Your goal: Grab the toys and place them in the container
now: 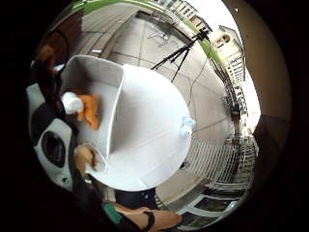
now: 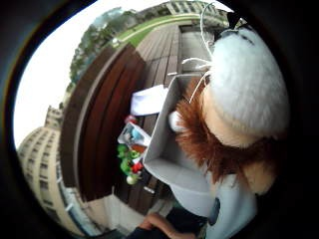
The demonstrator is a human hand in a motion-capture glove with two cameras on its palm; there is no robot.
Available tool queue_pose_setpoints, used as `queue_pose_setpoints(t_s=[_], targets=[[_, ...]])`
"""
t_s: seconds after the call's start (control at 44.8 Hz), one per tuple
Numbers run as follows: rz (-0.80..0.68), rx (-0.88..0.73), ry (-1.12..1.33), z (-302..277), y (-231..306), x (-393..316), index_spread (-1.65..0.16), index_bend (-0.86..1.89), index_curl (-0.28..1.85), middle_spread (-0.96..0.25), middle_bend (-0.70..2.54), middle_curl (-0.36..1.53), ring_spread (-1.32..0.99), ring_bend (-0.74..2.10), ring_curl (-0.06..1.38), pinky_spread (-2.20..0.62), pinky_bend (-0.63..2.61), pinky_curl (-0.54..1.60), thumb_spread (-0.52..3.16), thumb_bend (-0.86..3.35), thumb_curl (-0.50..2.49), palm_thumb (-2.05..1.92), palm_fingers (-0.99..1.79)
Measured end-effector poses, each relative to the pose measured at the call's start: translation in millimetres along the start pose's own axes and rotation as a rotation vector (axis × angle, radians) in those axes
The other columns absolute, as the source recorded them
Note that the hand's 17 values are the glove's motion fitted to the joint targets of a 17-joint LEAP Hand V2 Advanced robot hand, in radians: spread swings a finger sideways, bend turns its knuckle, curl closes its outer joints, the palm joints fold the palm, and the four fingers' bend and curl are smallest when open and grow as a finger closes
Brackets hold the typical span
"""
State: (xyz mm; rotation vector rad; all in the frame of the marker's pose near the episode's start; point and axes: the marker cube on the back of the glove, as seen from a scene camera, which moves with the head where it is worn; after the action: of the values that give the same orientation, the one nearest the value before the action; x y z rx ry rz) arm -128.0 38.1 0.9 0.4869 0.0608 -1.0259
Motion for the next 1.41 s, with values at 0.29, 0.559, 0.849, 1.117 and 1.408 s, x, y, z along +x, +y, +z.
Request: queue_pose_setpoints(t_s=[0.29, 0.559, 0.849, 1.117, 1.408], targets=[[-0.021, -0.075, 0.014, 35, -4, -25, -0.42, 0.20, 0.01, -0.51, 0.51, 0.63, -0.43, 1.17, 0.46, -0.47, 0.90, 0.36, 0.62, 0.28, 1.01, 0.73, 1.06], [-0.003, -0.077, 0.002, 49, 5, -32, -0.42, 0.09, -0.01, -0.52, 0.41, 0.66, -0.44, 1.13, 0.46, -0.47, 0.93, 0.38, 0.63, 0.23, 1.06, 0.67, 0.93], [-0.036, -0.060, -0.016, 43, -3, 21, -0.35, 0.15, 0.05, -0.11, 0.16, 0.55, -0.18, 0.83, 0.36, -0.22, 1.28, 0.46, 0.99, -0.06, 0.68, 0.01, 0.06], [0.051, -0.054, 0.047, 40, 19, 100, -0.33, 0.15, 0.13, -0.02, 0.18, 0.50, -0.05, 0.71, 0.29, -0.08, 1.27, 0.42, 1.06, -0.05, 0.52, -0.04, -0.05], [0.212, -0.053, 0.062, 37, 47, 218, -0.33, 0.13, 0.17, -0.02, 0.19, 0.47, 0.00, 0.63, 0.26, -0.03, 1.28, 0.39, 1.07, -0.04, 0.42, -0.03, -0.07]])
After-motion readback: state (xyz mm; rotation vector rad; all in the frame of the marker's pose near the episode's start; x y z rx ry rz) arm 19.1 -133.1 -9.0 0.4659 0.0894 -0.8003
